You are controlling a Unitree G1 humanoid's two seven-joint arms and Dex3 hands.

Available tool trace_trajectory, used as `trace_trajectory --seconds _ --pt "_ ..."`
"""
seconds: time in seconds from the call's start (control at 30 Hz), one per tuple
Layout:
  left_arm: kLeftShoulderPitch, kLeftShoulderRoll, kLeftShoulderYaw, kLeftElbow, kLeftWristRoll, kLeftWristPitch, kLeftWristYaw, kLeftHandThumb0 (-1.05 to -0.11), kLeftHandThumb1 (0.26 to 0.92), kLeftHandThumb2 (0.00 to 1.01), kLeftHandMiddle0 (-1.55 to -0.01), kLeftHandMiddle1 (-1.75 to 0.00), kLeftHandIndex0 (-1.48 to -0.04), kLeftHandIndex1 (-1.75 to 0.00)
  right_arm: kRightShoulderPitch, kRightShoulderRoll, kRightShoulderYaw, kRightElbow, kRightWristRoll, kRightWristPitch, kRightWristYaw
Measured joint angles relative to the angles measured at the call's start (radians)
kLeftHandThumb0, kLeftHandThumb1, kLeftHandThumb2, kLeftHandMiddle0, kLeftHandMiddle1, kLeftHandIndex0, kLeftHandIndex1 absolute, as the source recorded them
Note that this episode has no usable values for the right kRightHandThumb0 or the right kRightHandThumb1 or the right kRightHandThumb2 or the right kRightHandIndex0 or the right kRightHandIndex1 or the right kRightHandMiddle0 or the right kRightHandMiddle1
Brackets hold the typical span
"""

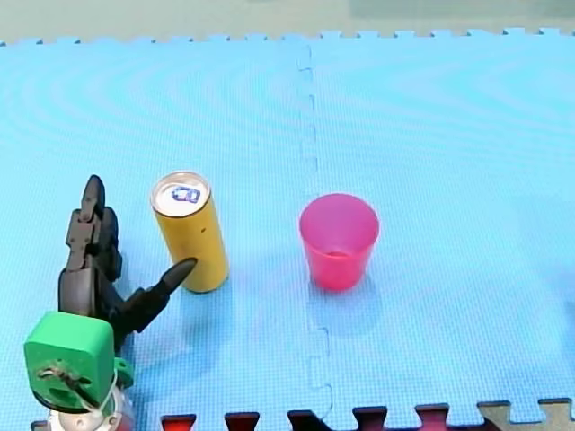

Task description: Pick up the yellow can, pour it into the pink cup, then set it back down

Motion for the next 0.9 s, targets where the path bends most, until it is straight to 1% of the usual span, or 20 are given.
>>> trace_trajectory --seconds 0.17,0.27,0.33,0.6,0.8,0.9 --pt "0.006 0.029 -0.044 -0.004 0.088 0.035 0.072 -0.646 0.554 0.0 -0.03 0.0 -0.08 0.0 0.0 0.0 0.001 0.0 0.0 0.0 -0.002" --pt "0.006 0.048 -0.072 -0.003 0.144 0.053 0.133 -0.699 0.559 0.0 -0.03 0.0 -0.08 0.0 -0.001 0.0 0.001 0.0 0.0 0.0 -0.002" --pt "0.005 0.058 -0.087 0.0 0.163 0.057 0.163 -0.718 0.561 0.0 -0.03 0.0 -0.08 0.0 -0.002 0.0 0.001 0.0 0.0 0.001 -0.003" --pt "-0.006 0.07 -0.119 0.028 0.183 0.057 0.208 -0.743 0.56 0.0 -0.03 0.0 -0.08 0.0 -0.004 0.0 0.001 0.001 0.0 0.005 -0.003" --pt "-0.012 0.082 -0.147 0.043 0.218 0.06 0.251 -0.753 0.559 0.0 -0.04 0.0 -0.08 0.0 -0.007 0.001 0.001 0.002 0.0 0.007 -0.003" --pt "-0.016 0.083 -0.154 0.05 0.219 0.061 0.259 -0.76 0.559 0.0 -0.04 0.0 -0.09 0.0 -0.007 0.001 0.002 0.002 -0.002 0.007 -0.01"
